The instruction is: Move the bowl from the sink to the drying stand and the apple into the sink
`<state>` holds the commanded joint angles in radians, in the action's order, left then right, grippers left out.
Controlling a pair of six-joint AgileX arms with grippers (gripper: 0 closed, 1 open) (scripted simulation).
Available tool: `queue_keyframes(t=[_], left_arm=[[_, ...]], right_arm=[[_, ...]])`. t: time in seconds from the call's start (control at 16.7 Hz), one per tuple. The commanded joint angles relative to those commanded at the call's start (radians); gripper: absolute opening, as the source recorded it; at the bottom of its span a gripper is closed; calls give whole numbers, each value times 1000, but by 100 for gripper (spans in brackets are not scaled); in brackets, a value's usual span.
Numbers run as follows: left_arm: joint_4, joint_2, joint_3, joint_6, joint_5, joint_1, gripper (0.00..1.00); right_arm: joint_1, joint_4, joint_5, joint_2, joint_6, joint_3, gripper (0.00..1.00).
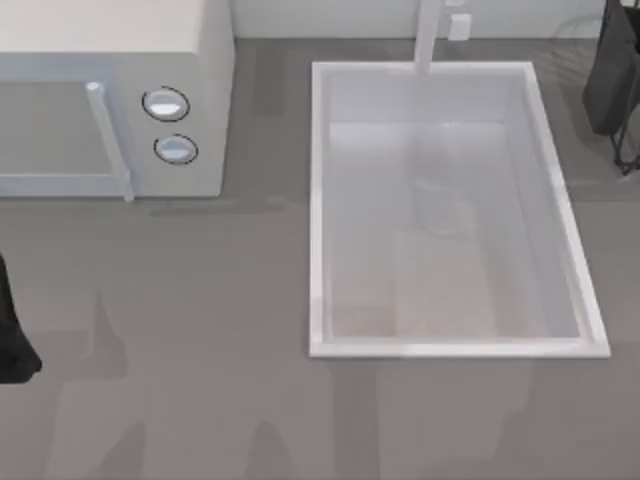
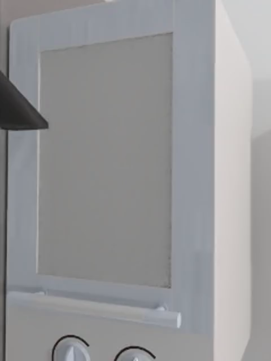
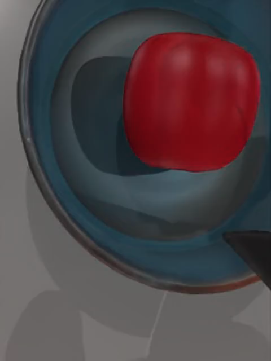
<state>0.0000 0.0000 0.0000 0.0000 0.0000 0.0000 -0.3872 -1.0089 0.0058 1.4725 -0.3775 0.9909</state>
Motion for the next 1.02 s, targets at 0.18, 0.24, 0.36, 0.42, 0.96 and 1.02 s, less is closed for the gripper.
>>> queue_keyframes(t=[0.18,0.24,0.36,0.42,0.96,1.02], left_arm=[[0,0,0,0,0,0,100],[0,0,0,0,0,0,100],[0,0,0,0,0,0,100],[0,0,0,0,0,0,100],[0,0,0,0,0,0,100],[0,0,0,0,0,0,100]], right_arm=[[-23,-57,-5,80,-22,63,100],[-24,-62,-6,86,-24,68,100],[-24,-62,-6,86,-24,68,100],[-24,-62,-6,86,-24,68,100],[-21,214,-1,202,-19,-79,100],[-21,266,-1,224,-18,-107,100]])
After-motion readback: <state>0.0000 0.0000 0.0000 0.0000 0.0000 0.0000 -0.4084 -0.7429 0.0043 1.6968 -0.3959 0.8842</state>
